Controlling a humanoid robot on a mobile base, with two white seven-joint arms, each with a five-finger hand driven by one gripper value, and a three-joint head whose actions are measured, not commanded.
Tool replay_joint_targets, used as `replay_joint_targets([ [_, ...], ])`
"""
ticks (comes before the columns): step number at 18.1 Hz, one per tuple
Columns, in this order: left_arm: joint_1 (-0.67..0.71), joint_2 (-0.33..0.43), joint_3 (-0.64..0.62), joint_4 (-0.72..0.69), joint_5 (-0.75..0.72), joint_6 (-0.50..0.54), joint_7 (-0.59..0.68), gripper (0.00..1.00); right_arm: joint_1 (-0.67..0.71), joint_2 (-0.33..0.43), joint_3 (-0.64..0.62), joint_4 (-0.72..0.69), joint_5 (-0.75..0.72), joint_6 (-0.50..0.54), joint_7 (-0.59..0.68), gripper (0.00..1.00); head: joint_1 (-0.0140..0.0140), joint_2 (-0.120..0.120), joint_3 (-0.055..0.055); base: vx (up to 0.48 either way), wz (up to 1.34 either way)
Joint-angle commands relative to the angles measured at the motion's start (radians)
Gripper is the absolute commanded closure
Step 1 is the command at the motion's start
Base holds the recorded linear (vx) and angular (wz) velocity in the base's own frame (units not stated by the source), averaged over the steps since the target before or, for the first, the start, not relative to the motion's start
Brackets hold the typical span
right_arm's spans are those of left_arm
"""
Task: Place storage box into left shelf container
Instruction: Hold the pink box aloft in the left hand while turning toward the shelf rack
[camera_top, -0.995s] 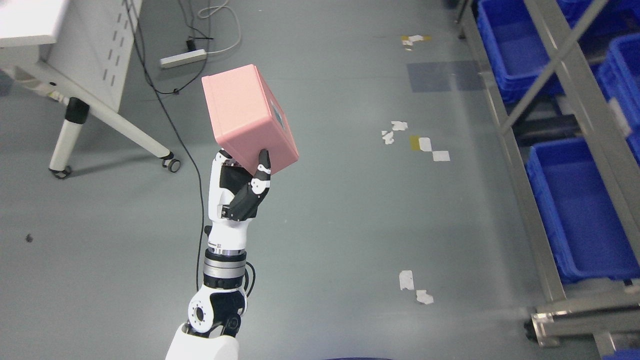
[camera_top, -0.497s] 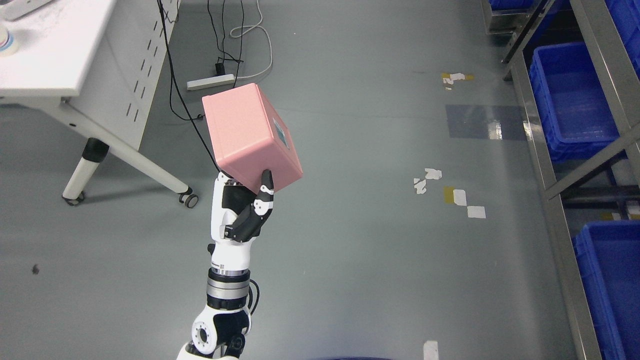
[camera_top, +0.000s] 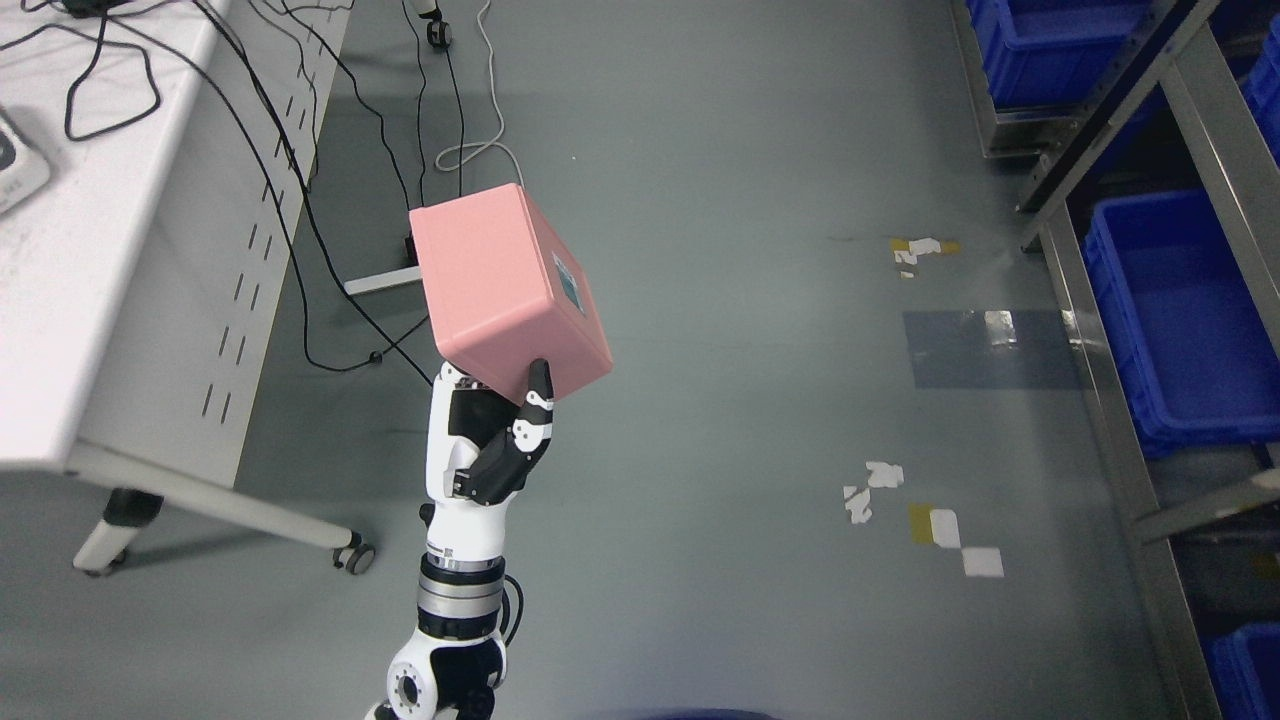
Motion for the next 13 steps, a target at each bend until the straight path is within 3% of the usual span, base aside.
replay_joint_targets([
  [1, 0.031, 0.017, 0.005, -0.005, -0.002, -0.001, -0.024, 0.95, -0.004, -0.017, 0.0, -0.017, -0.021, -0.001, 0.0, 0.0, 0.0, 0.0, 0.0, 0.608, 0.0],
  [7, 0.071, 0.017, 0.004, -0.003, -0.002, -0.004, -0.036, 0.95, -0.004, -0.017, 0.0, -0.017, -0.021, -0.001, -0.001, 0.0, 0.0, 0.0, 0.0, 0.556, -0.02],
  [13, 0.094, 0.02, -0.019, -0.002, -0.003, -0.004, -0.189, 0.95, -0.004, -0.017, 0.0, -0.017, -0.021, 0.0, 0.0, 0.0, 0.0, 0.0, 0.0, 0.572, -0.04],
])
